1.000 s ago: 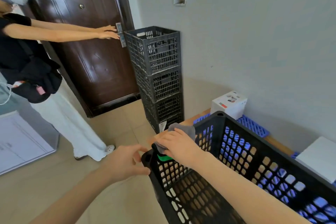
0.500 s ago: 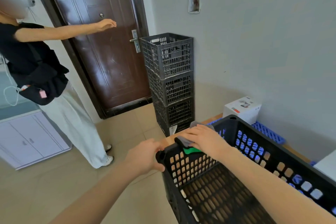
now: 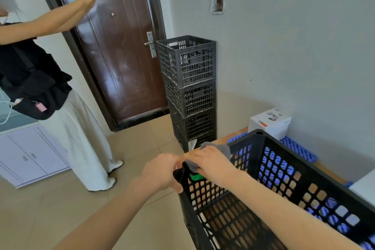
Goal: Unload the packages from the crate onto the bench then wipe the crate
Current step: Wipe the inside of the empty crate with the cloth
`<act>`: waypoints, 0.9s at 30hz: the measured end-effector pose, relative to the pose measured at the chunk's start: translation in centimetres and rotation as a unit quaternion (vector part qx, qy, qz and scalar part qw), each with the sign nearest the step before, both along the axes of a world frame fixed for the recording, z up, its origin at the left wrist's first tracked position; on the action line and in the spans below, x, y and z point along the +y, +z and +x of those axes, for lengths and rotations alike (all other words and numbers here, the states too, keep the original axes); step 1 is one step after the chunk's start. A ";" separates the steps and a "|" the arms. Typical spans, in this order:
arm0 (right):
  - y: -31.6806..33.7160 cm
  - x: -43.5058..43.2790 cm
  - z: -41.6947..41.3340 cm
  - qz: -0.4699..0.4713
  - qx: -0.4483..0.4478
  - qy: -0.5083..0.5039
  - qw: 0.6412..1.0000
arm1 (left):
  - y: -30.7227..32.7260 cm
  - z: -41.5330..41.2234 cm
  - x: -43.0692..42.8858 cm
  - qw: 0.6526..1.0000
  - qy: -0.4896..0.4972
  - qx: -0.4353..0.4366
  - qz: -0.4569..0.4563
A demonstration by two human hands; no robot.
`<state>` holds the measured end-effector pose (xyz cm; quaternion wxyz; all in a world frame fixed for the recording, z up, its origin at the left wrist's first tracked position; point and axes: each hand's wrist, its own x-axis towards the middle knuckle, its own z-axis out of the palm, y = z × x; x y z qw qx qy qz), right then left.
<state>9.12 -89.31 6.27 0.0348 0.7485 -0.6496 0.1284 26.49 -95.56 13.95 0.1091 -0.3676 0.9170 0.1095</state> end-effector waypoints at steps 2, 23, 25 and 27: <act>-1.6 -0.3 0.7 -0.018 -0.012 0.010 1.000 | 0.4 -0.3 -0.1 1.000 -0.004 -0.019 -0.005; 2.3 5.2 -16.4 0.101 0.094 -0.206 0.969 | 1.2 -2.7 -0.2 0.995 -0.001 -0.097 0.037; 2.2 5.5 -16.8 0.092 0.047 -0.257 0.961 | 1.1 -2.5 -0.3 0.995 0.003 -0.078 0.055; 2.2 5.1 -16.5 0.086 0.025 -0.284 0.955 | 1.1 -2.1 -0.4 0.996 0.008 -0.055 0.069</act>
